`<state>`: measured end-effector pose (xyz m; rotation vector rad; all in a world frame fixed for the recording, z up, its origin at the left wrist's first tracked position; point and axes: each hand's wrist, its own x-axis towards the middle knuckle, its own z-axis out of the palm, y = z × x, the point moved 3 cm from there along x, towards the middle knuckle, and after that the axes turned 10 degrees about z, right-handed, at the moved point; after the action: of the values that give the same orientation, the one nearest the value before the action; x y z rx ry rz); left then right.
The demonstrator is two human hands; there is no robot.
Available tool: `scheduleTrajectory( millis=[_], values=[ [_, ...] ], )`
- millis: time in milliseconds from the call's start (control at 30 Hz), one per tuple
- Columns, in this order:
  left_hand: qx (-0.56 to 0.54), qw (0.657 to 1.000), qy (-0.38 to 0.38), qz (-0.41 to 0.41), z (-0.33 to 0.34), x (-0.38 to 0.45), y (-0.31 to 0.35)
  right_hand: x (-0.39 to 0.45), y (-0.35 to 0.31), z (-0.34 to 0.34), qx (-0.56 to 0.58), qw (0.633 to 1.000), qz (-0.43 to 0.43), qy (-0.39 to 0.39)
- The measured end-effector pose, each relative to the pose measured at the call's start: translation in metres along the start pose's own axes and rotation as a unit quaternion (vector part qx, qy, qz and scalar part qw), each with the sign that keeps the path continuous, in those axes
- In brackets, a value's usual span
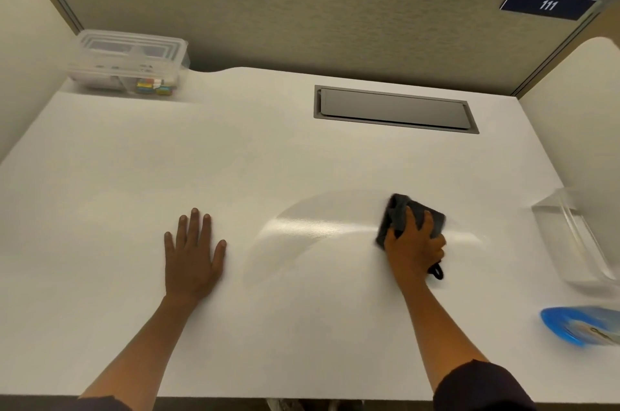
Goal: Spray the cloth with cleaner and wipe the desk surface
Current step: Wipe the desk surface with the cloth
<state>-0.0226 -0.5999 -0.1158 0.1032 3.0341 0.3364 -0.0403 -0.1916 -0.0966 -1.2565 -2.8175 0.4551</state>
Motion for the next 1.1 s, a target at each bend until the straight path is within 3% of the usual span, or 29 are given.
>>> scheduleTrajectory(
  millis=[167, 333, 567, 733, 1100],
  values=[
    [-0.01, 1.0, -0.002, -0.003, -0.001, 0.001, 0.0, -0.093, -0.078, 0.028, -0.013, 0.978, -0.201, -0.049],
    [-0.027, 1.0, -0.011, -0.007, -0.001, 0.004, -0.004, -0.204, -0.104, 0.058, -0.004, 0.914, -0.388, -0.117],
    [-0.035, 0.999, -0.018, -0.002, 0.0, 0.006, -0.009, -0.217, -0.084, 0.062, -0.013, 0.863, -0.491, -0.12],
    [-0.029, 1.0, -0.01, -0.002, -0.004, 0.014, 0.001, -0.173, -0.061, 0.049, 0.033, 0.901, -0.429, -0.06],
    [-0.034, 0.999, 0.001, 0.027, -0.002, 0.039, 0.005, -0.015, 0.041, 0.004, -0.023, 0.992, -0.104, 0.073]
  ],
)
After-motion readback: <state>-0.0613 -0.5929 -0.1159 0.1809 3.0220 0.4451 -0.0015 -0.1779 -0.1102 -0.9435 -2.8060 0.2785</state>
